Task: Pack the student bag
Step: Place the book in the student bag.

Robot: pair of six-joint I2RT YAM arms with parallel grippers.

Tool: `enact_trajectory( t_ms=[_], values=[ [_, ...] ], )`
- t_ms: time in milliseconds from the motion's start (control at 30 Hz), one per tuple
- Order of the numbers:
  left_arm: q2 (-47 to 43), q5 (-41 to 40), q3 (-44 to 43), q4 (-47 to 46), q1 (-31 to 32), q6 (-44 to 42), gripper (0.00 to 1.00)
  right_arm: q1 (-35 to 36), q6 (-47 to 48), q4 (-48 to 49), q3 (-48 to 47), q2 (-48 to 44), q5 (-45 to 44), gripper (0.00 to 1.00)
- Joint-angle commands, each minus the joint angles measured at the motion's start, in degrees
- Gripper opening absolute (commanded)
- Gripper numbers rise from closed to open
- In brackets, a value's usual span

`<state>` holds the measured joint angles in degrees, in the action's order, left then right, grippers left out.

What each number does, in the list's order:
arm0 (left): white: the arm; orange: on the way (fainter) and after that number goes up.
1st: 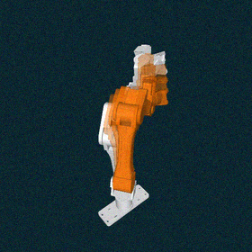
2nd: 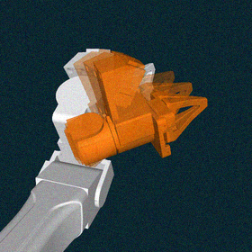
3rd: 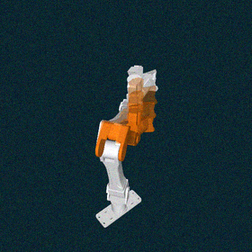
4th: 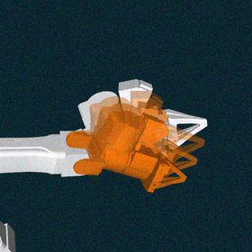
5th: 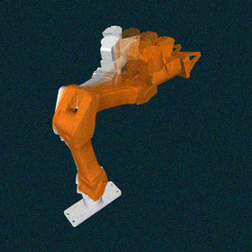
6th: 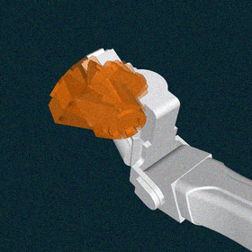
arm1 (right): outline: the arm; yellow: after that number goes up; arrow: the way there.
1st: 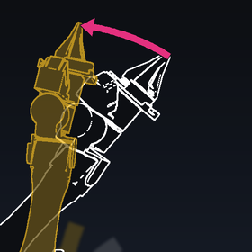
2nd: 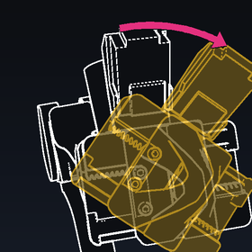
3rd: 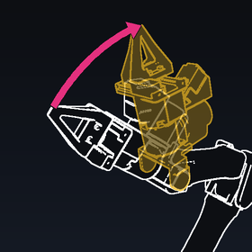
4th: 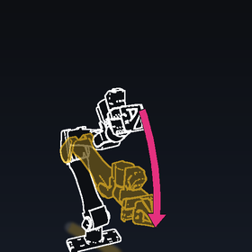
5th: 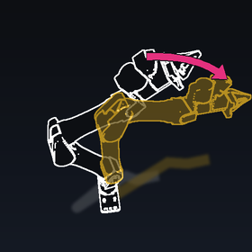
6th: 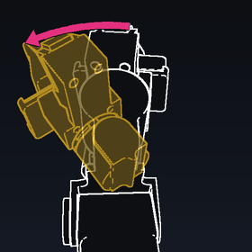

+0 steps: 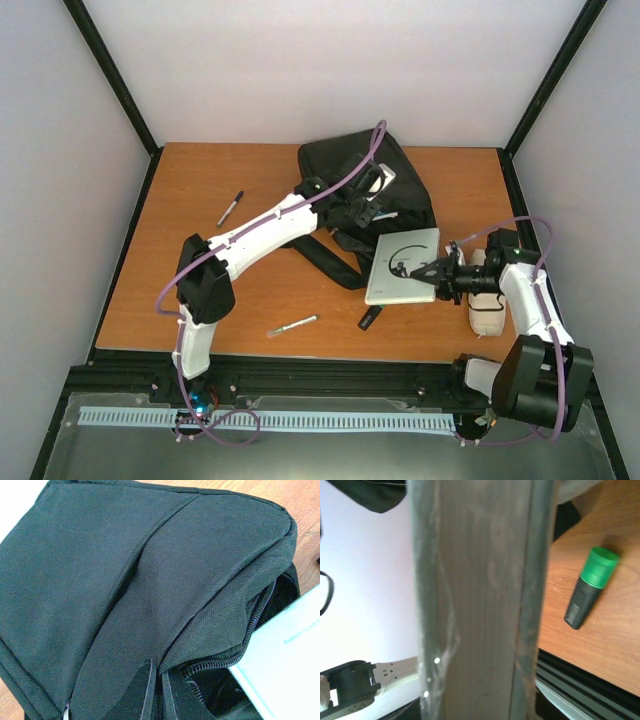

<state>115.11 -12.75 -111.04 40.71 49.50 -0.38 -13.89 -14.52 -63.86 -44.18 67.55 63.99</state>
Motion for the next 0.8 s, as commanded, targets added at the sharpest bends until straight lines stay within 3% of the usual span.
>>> enact_trajectory(
  t_ms=[0, 767],
  values=[
    [-4.85, 2.67, 1.60, -5.74, -0.36, 0.20, 0.01, 2.24, -2.82, 8.48, -2.54, 0.17, 9.19, 0.03],
    [-13.99, 3.79, 9.61, -7.77, -0.43, -3.17, 0.01, 11.41, -3.68, 18.42, -12.63, 15.52, 8.29, 0.03]
  ],
)
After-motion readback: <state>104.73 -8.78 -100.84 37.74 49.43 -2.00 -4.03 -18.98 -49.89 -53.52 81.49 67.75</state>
